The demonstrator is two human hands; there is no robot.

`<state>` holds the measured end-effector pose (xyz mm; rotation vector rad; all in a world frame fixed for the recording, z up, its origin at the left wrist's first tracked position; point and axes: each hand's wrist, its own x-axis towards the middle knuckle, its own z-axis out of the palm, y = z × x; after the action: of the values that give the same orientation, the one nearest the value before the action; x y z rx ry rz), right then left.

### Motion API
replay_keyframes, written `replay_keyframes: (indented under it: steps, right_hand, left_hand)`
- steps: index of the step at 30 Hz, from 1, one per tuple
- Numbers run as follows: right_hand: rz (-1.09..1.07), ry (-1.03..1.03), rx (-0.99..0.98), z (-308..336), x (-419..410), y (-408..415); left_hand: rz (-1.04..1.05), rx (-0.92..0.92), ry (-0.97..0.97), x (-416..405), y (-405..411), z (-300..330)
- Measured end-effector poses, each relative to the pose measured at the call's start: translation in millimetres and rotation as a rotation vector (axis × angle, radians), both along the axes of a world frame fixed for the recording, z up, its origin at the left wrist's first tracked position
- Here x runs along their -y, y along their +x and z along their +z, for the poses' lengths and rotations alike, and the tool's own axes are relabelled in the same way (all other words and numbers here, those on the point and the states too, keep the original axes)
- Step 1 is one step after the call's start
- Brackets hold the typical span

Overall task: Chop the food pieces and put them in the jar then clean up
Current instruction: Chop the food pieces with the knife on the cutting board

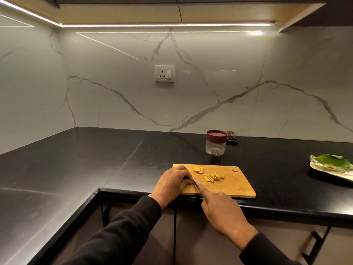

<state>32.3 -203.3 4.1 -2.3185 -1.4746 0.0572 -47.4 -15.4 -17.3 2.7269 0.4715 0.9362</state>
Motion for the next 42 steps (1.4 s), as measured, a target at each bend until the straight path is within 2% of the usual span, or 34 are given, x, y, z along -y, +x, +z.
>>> replay_keyframes:
  steps: [6, 21, 27, 35, 42]
  right_hand:
    - [-0.011, -0.018, 0.015, -0.2, 10.0, -4.5]
    - [-0.136, -0.223, 0.285, 5.4, 39.4, -5.6]
    - [-0.141, -0.204, 0.268, 2.2, 37.9, -4.8]
    - [-0.131, -0.184, 0.257, 0.5, 37.1, -4.6]
    - [-0.104, -0.072, 0.184, 1.0, 38.5, -2.9]
  left_hand:
    - [0.003, -0.005, -0.007, 0.6, 0.9, 0.8]
    - [-0.009, 0.014, -0.040, 3.9, -1.8, 2.0]
    - [-0.012, -0.032, -0.012, 2.1, 0.5, 2.1]
    - [-0.067, -0.265, 0.074, -7.4, 6.5, 3.9]
    - [-0.055, -0.183, 0.059, -7.1, 6.6, -0.7]
